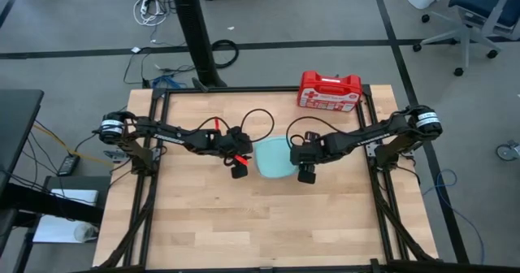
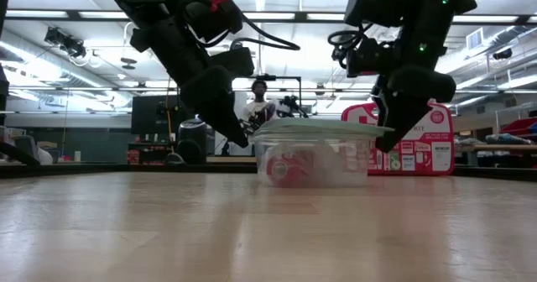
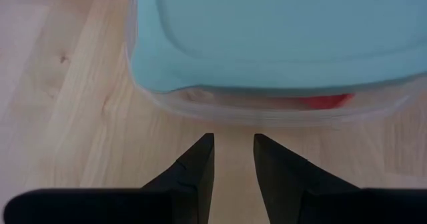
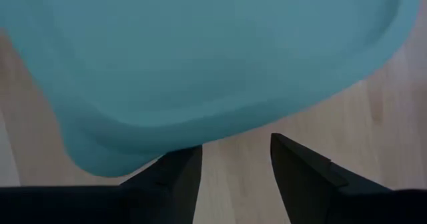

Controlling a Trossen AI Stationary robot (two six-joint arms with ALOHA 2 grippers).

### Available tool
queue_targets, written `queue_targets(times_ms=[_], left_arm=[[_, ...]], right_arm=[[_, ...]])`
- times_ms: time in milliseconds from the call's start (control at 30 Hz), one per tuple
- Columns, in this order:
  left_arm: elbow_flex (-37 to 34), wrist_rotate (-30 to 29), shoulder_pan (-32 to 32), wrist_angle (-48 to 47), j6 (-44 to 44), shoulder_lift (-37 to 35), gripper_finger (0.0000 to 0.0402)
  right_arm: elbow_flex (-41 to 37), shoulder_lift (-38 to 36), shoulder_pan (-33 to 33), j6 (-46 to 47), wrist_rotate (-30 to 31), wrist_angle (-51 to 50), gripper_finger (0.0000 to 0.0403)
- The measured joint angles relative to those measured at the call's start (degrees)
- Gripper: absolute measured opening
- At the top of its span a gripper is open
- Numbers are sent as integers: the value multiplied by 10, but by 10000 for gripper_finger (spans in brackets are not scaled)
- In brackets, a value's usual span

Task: Roll bandage
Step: Close the transparent food container lid

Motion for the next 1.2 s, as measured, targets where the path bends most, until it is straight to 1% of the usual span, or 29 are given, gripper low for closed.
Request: queue_targets(times_ms=[200,400,600,833,1000,1067,1133,1200], left_arm=[[0,0,0,10,0,0,111],[0,0,0,11,0,0,111],[0,0,0,11,-1,0,111],[0,11,0,27,-2,0,111],[0,13,0,15,-2,0,111],[0,13,0,10,-2,0,111],[0,13,0,6,-2,0,111],[0,15,0,5,-2,0,111]], right_arm=[[0,0,0,21,-28,3,170],[0,-1,0,65,-82,2,169],[3,-9,-3,83,-102,0,169],[44,-14,-3,68,-94,-11,169],[48,-14,-4,58,-91,-23,169],[48,-14,-4,58,-72,-54,167],[48,-14,-4,62,-39,-91,163],[48,-14,-5,68,-23,-115,158]])
